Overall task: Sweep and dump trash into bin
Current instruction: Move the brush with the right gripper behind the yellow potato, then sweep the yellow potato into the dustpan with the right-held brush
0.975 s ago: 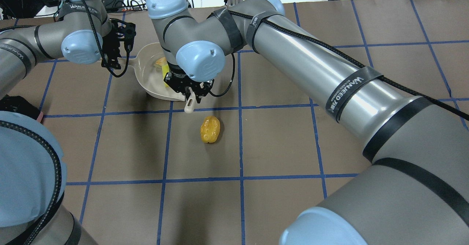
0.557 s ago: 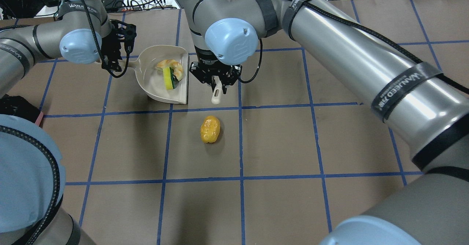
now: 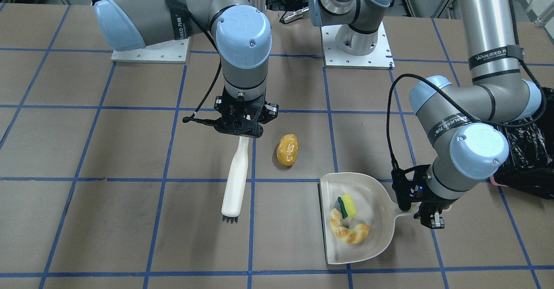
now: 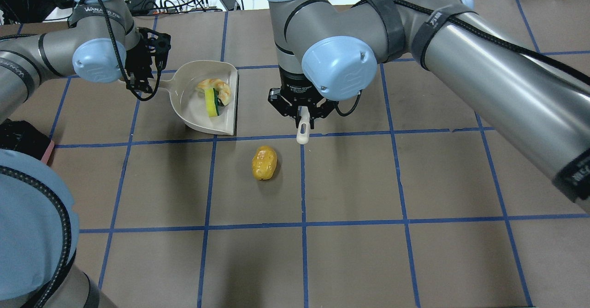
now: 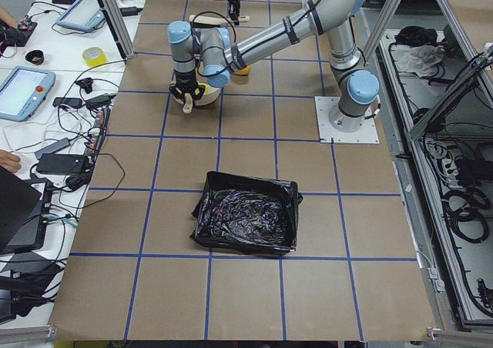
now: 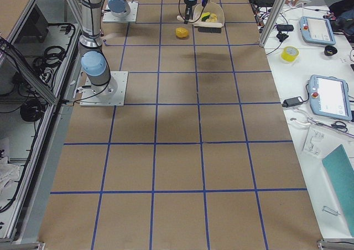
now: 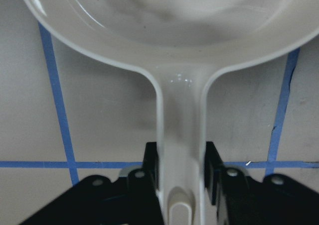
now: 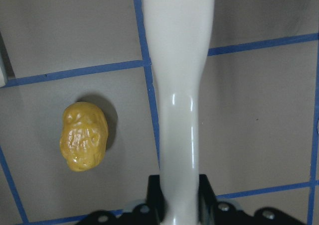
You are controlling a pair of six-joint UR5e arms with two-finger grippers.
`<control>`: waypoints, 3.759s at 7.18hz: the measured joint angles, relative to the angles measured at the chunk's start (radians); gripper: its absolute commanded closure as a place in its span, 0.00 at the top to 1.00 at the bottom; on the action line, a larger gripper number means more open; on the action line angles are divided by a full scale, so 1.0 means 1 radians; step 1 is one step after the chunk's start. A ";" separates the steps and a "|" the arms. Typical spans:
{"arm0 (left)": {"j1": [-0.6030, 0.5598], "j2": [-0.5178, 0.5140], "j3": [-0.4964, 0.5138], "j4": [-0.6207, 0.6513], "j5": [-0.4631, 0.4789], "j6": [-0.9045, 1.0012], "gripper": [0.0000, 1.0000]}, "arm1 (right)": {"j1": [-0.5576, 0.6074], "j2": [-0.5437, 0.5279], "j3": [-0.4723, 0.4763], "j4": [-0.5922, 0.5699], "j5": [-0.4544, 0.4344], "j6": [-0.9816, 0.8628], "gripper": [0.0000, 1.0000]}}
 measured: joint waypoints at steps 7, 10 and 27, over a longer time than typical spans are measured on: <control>0.038 0.307 -0.336 0.009 0.034 0.098 0.00 | 0.014 -0.069 0.153 -0.046 0.076 0.119 0.00; 0.116 0.352 -0.414 0.011 0.003 0.114 0.00 | 0.094 -0.068 0.266 -0.214 0.113 0.236 0.00; 0.073 0.312 -0.458 0.095 0.005 0.067 0.00 | 0.218 0.028 0.402 -0.530 0.110 0.295 0.00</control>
